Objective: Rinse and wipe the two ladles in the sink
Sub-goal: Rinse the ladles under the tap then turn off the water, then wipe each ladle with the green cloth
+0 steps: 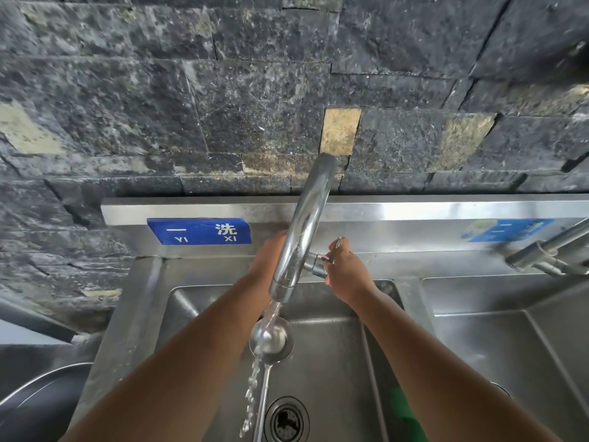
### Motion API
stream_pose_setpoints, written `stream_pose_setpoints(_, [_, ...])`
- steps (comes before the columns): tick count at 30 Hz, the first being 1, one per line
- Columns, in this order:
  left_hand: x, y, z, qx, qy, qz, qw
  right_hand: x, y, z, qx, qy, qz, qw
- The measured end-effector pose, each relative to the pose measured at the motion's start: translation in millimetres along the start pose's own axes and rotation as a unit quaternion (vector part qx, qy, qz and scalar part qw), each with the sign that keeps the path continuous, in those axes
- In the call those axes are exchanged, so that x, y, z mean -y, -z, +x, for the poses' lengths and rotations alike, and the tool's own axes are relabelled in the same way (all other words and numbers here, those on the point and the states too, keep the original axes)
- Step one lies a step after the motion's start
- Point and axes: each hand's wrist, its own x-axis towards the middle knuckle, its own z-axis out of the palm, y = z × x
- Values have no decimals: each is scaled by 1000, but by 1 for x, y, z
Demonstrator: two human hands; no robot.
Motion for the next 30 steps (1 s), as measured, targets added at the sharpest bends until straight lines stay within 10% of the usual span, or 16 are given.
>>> stream_pose_setpoints(18, [-64,44,-69,18,29,118,992,10,23,-35,-3,-67,-181,981])
stream_pose_setpoints(30, [42,70,-167,-15,162,68,984,23,-90,-122,71,-68,-18,995])
